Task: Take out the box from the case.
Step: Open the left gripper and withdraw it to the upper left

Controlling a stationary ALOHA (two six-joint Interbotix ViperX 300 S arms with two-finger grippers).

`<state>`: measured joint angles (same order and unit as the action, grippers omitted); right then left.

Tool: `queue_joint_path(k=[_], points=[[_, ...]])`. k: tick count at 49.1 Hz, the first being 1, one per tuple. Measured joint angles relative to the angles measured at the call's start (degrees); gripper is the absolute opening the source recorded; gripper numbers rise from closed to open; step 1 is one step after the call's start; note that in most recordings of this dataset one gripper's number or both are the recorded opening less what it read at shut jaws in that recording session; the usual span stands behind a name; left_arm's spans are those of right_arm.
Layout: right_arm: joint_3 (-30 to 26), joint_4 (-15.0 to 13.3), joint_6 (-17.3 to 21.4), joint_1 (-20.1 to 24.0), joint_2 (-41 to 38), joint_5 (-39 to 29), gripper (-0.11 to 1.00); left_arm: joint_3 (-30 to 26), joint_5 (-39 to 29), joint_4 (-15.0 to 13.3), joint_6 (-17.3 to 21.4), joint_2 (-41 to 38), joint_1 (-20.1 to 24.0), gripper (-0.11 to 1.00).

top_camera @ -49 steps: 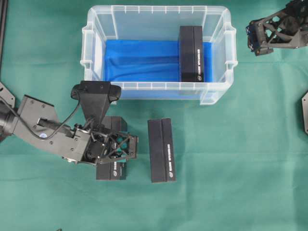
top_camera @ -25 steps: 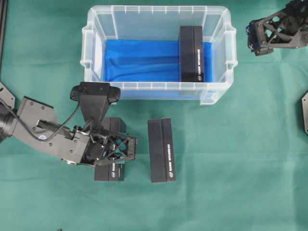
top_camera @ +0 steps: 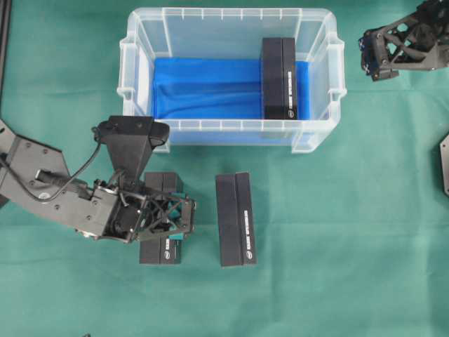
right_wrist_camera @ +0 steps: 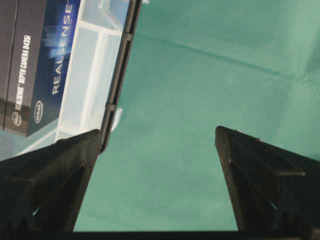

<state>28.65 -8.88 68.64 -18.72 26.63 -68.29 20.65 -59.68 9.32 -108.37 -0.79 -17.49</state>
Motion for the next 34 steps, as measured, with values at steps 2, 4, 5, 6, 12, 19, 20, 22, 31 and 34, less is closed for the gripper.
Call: queue_joint_path(k=[2,4,5,6,12,19,20,22,31,34], points=[[0.0,0.0,0.0,0.0,0.0,0.0,0.92,-0.1,0.0,0.0,0.0,0.1,0.0,0.99],[0.0,0.0,0.0,0.0,0.0,0.0,0.92,0.0,0.0,0.0,0.0,0.2,0.0,0.99],[0.0,0.0,0.0,0.0,0.0,0.0,0.92,0.0,0.0,0.0,0.0,0.3,0.0,0.99],[0.0,0.0,0.0,0.0,0.0,-0.1,0.92,0.0,0.0,0.0,0.0,0.4,0.1,0.99],[0.0,0.0,0.0,0.0,0.0,-0.1,0.92,-0.3,0.0,0.0,-0.1,1.2,0.1,0.99],[0.0,0.0,0.0,0.0,0.0,0.0,0.92,-1.9,-0.9,0.0,-0.1,2.5,0.1,0.99],[0.0,0.0,0.0,0.0,0.0,-0.1,0.92,-2.4,-1.2,0.0,-0.1,2.5,0.0,0.99],[0.0,0.0,0.0,0.0,0.0,0.0,0.92,-3.3,-2.2,0.0,-0.2,3.0,0.0,0.99],[0.0,0.0,-0.1,0.0,0.0,0.0,0.92,-9.4,-10.3,0.0,0.0,5.3,0.0,0.99],[0.0,0.0,0.0,0.0,0.0,0.0,0.92,-12.0,-14.2,0.0,0.0,6.0,0.1,0.99]])
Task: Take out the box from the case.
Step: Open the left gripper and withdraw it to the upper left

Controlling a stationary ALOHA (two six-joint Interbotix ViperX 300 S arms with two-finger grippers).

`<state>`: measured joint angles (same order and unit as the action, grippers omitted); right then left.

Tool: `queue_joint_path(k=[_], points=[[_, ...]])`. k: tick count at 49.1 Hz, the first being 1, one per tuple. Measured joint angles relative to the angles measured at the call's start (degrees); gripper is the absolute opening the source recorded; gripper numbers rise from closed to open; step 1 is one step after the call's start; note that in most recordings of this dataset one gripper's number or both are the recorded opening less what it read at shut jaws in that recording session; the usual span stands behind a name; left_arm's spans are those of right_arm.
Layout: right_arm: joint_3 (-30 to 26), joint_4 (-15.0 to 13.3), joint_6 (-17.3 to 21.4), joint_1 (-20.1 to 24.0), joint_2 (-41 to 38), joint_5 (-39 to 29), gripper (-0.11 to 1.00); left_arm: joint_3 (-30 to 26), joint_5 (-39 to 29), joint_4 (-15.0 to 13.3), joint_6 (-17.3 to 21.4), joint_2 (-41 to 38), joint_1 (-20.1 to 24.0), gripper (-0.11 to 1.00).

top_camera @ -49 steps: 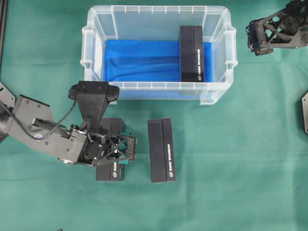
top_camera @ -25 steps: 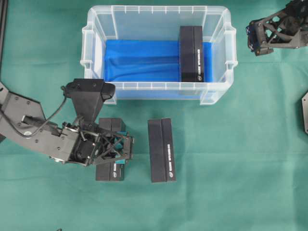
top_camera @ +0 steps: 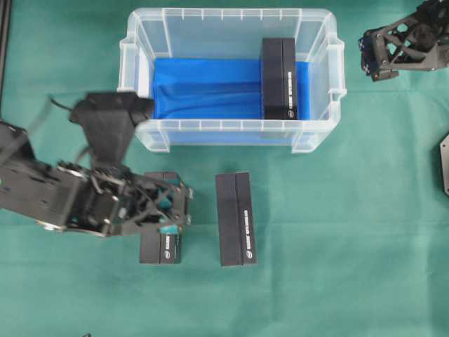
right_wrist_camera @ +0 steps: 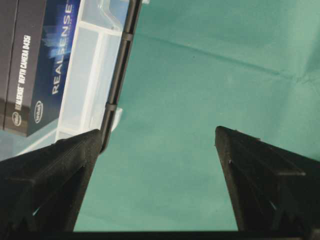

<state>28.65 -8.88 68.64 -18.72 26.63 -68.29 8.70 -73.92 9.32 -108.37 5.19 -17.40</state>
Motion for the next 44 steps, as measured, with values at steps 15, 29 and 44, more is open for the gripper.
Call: queue_joint_path(k=[15,29,44], points=[[0.0,0.0,0.0,0.0,0.0,0.0,0.92,-6.7,-7.9,0.1,0.2,1.6,0.0,0.98],[0.0,0.0,0.0,0.0,0.0,-0.1,0.92,-3.8,-7.9,0.2,0.2,3.9,-0.6,0.98],[0.0,0.0,0.0,-0.1,0.0,-0.3,0.92,6.6,-8.2,0.0,-0.5,14.5,-3.8,0.98]])
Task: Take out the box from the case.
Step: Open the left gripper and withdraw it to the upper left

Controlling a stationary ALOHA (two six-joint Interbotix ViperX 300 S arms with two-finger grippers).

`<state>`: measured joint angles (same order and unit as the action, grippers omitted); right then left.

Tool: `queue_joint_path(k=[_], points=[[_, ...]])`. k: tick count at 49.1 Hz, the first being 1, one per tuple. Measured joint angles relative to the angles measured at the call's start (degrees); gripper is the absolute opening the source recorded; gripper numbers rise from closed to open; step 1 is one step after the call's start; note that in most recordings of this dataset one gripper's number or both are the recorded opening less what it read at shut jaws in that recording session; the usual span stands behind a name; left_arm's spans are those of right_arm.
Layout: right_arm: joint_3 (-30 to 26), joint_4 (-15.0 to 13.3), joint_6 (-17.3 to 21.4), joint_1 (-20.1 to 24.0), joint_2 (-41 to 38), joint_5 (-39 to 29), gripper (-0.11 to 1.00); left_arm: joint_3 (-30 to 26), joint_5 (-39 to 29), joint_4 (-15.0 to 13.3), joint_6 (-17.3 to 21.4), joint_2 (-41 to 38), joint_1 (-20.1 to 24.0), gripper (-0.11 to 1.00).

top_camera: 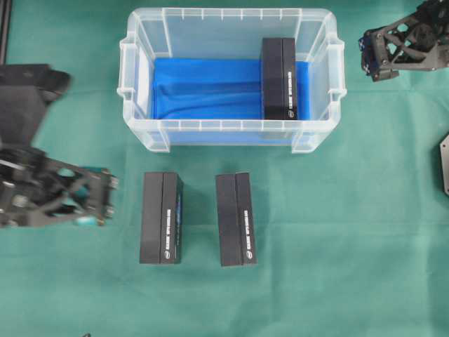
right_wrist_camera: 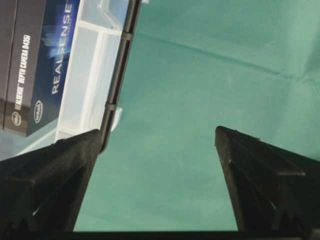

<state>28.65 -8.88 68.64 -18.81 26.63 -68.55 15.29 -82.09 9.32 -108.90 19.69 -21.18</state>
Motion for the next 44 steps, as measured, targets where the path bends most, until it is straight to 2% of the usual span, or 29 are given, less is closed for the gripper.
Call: queue_joint_path(k=[9,16,30,38,44], points=[[0.0,0.0,0.1,0.1,0.1,-0.8,0.92,4.7,-0.2,0.0,0.0,6.2,-0.9,0.98],[0.0,0.0,0.4,0.1,0.1,-0.8,0.92,5.9,-0.8,0.0,0.2,8.0,-0.9,0.98],[0.0,0.0,0.7,0.0,0.1,-1.3,0.92,7.1,-4.2,-0.1,1.2,9.5,2.9,0.98],[0.0,0.1,0.8,0.1,0.1,-1.6,0.92,8.3,-4.4,-0.2,6.2,11.9,7.4,0.98],[0.0,0.0,0.9,0.1,0.1,-1.6,0.92,8.9,-4.5,-0.2,12.1,12.8,13.0,0.98]])
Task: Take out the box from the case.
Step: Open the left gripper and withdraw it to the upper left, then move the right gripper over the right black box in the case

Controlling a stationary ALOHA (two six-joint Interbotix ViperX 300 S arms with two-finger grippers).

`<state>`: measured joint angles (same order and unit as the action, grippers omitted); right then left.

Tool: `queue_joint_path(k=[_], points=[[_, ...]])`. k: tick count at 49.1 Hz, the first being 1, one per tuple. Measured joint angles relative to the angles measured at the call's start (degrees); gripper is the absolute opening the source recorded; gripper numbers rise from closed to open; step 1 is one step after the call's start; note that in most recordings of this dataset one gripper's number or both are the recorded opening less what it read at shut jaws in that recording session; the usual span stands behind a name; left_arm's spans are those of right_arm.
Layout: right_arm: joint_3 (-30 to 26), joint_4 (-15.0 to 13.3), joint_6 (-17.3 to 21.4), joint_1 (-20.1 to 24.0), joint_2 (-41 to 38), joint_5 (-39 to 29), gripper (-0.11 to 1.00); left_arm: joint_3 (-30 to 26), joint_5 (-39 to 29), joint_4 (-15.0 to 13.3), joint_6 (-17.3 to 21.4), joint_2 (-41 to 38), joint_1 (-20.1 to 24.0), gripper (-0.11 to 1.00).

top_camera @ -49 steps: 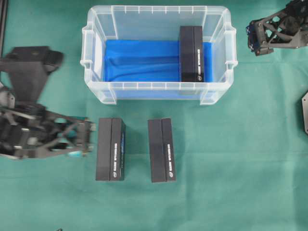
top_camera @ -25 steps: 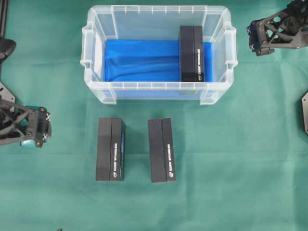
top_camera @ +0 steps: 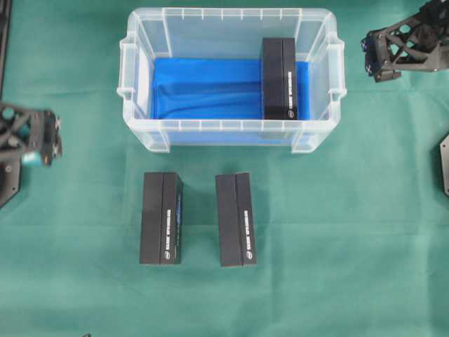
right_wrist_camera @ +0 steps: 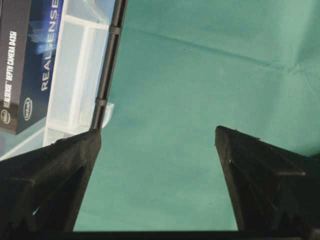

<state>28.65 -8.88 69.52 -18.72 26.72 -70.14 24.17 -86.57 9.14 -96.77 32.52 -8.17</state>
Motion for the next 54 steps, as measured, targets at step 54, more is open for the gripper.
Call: queue_joint_path(k=[54], points=[[-1.9,0.9,3.4,0.1,-2.5,-0.7,0.92,0.2,-1.1,-0.4,25.5,-0.2,24.3,0.98]])
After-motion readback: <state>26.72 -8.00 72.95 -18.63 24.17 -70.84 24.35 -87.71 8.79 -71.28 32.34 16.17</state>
